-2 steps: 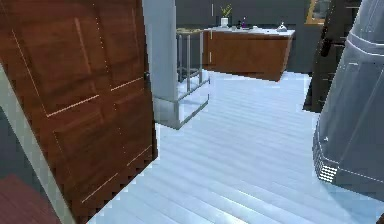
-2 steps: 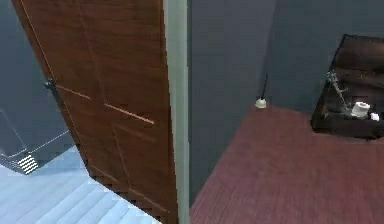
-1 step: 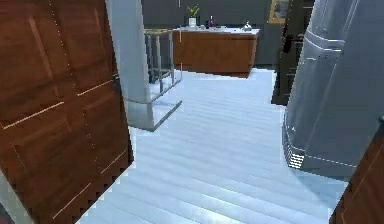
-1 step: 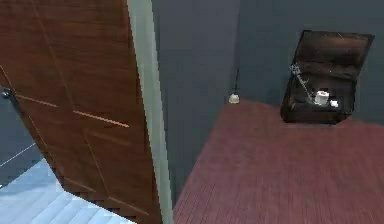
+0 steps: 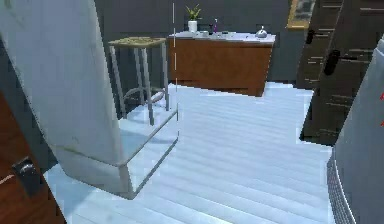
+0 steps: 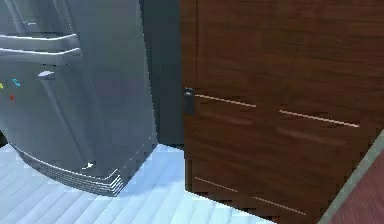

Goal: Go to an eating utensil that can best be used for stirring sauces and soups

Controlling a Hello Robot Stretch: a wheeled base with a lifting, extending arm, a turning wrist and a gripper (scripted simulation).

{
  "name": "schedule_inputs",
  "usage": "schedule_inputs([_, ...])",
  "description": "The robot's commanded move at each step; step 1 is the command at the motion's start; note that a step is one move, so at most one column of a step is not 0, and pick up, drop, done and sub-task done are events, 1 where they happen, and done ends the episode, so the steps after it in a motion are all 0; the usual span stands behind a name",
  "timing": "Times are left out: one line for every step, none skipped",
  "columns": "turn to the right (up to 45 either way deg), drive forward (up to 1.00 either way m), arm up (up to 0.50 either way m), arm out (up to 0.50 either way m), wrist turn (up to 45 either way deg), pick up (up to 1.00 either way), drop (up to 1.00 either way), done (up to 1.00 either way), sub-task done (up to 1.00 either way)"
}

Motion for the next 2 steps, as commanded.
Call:
schedule_inputs([0.0,0.60,0.00,0.00,0.0,0.00,0.00,0.00,0.00])
schedule_inputs([21.0,0.00,0.00,0.00,0.0,0.00,0.00,0.00,0.00])
